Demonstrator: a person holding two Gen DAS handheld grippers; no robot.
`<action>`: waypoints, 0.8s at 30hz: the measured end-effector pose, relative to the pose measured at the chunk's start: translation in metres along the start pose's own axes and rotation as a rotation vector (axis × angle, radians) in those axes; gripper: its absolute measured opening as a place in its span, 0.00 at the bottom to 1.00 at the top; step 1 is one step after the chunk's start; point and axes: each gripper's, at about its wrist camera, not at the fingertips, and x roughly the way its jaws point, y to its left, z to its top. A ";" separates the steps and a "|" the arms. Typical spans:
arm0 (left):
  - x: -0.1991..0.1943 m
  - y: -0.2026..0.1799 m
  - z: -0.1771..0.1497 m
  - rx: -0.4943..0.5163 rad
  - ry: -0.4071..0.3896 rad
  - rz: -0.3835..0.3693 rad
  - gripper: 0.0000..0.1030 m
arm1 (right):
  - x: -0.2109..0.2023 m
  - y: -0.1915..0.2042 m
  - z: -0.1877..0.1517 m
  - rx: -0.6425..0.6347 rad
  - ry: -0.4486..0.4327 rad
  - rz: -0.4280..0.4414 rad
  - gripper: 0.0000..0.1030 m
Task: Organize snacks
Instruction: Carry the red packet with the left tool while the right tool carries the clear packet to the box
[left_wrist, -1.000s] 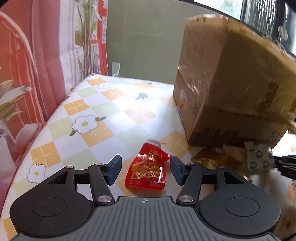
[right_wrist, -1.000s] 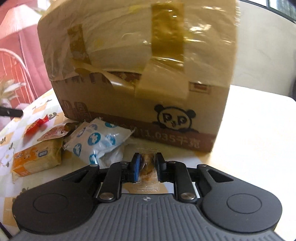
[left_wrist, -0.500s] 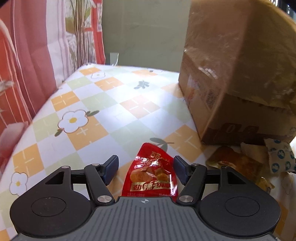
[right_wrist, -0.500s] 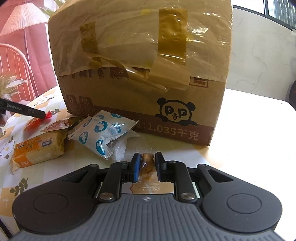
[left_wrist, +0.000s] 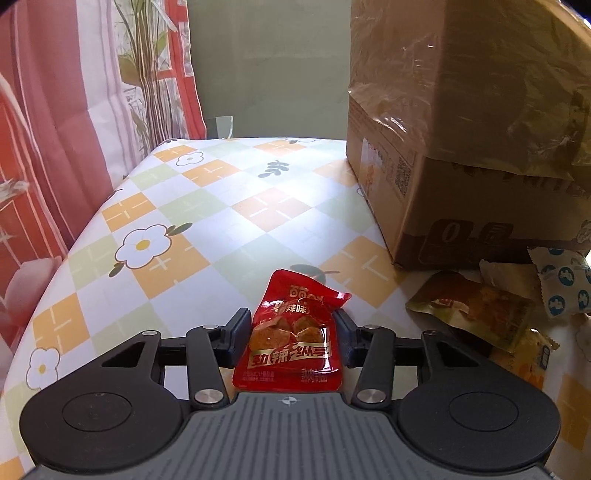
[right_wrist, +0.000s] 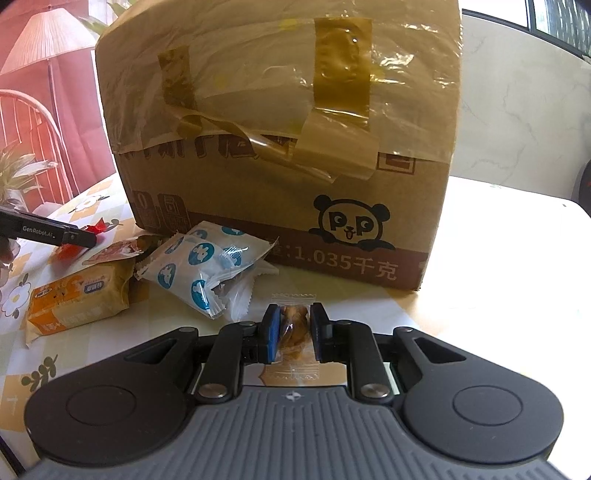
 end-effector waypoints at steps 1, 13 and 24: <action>-0.002 -0.001 -0.002 -0.004 -0.002 0.000 0.45 | 0.000 0.000 0.000 0.000 0.000 0.000 0.19; -0.045 -0.011 -0.019 -0.095 -0.004 -0.093 0.43 | -0.001 0.002 -0.001 -0.008 0.003 0.001 0.19; -0.095 -0.041 -0.026 -0.145 -0.091 -0.192 0.43 | -0.026 0.007 -0.013 0.027 -0.006 0.009 0.18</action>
